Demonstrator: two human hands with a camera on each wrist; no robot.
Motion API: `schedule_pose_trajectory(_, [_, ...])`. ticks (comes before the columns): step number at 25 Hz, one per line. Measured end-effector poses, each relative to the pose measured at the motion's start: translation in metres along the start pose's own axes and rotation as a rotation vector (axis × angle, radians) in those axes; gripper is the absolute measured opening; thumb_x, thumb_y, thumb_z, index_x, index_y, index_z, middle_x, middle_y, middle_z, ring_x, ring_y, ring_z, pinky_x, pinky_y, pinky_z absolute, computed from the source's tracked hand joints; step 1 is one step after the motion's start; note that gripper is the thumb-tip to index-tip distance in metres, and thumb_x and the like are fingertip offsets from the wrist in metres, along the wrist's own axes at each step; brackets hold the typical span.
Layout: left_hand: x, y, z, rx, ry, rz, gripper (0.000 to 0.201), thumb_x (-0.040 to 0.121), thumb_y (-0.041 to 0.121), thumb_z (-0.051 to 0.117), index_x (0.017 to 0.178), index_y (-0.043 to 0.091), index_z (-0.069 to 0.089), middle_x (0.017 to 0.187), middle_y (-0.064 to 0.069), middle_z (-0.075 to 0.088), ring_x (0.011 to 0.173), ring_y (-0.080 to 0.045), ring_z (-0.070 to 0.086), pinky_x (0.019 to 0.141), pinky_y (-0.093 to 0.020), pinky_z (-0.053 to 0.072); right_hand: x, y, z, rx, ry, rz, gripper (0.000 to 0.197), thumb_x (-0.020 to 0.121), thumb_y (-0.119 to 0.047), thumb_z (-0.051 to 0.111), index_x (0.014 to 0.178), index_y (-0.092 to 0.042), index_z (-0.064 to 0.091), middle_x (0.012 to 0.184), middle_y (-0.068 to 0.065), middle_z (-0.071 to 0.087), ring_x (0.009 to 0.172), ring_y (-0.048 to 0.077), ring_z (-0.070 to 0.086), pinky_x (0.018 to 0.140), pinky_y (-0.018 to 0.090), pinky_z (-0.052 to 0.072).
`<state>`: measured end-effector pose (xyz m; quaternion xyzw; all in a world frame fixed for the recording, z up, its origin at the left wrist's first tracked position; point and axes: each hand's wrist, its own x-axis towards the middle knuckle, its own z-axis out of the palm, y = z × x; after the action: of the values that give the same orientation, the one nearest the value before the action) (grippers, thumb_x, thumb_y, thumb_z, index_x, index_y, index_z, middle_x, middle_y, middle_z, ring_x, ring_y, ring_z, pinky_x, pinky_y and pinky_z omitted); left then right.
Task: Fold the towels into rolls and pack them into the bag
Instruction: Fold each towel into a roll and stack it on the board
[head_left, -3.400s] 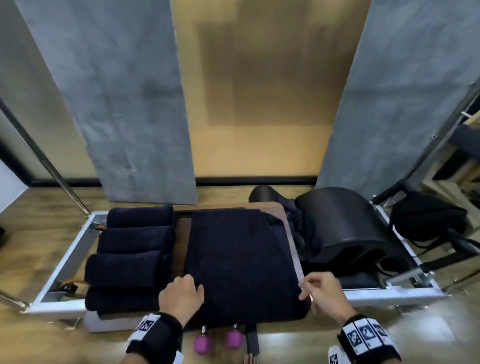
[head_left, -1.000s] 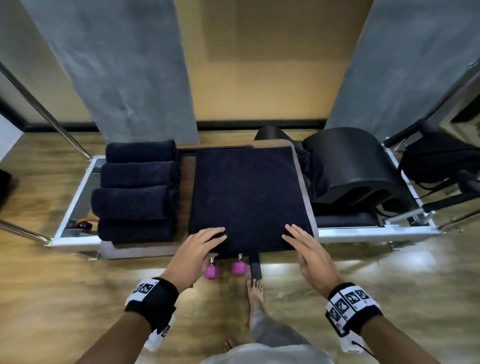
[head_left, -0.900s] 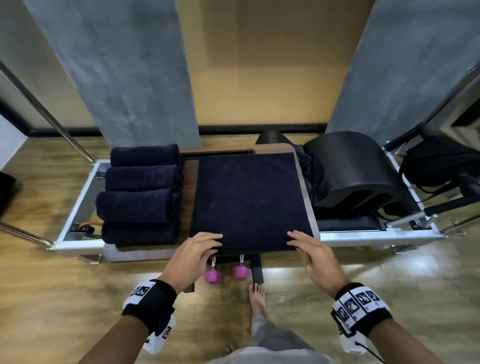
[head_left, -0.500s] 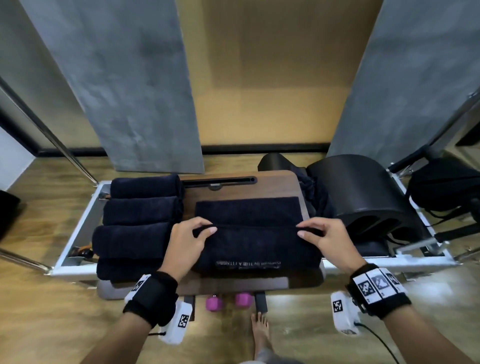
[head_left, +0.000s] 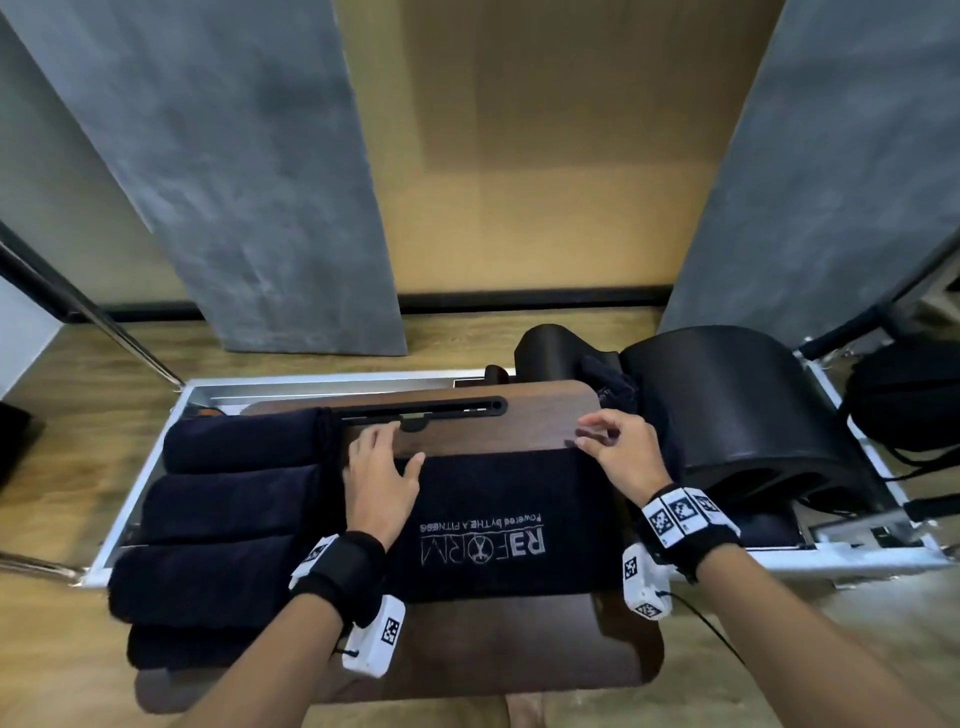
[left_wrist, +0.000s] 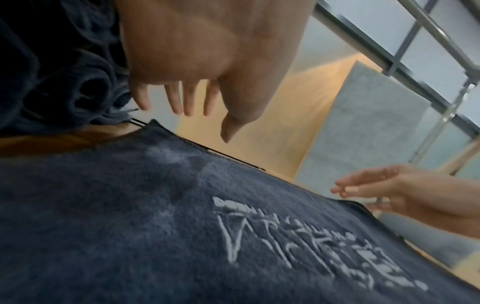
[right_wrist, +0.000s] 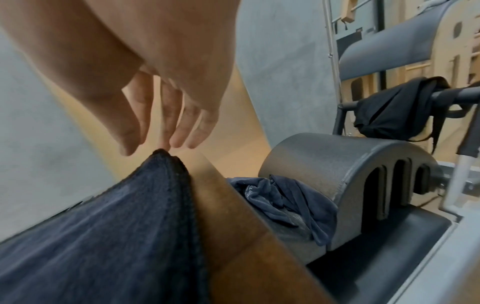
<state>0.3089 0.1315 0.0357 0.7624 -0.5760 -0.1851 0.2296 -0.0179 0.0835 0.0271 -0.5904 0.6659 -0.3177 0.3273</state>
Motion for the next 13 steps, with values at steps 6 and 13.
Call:
schedule_pose_trajectory(6, [-0.049, 0.034, 0.031, 0.034, -0.008, 0.364, 0.017, 0.104, 0.035, 0.062, 0.093, 0.023, 0.064, 0.094, 0.012, 0.052, 0.093, -0.011, 0.053, 0.082, -0.035, 0.046, -0.019, -0.003, 0.011, 0.003, -0.127, -0.137, 0.016, 0.085, -0.002, 0.082, 0.085, -0.018, 0.082, 0.079, -0.008, 0.077, 0.078, 0.006, 0.070, 0.074, 0.015, 0.052])
schedule_pose_trajectory(13, [-0.087, 0.023, 0.046, 0.311, -0.219, 0.485, 0.038, 0.107, 0.057, 0.035, 0.101, 0.030, 0.061, 0.099, 0.016, 0.053, 0.099, -0.009, 0.055, 0.086, -0.034, 0.041, -0.058, 0.002, -0.003, -0.268, -0.251, -0.105, 0.015, 0.085, -0.008, 0.074, 0.085, -0.020, 0.082, 0.076, -0.005, 0.074, 0.077, 0.010, 0.068, 0.078, 0.027, 0.055])
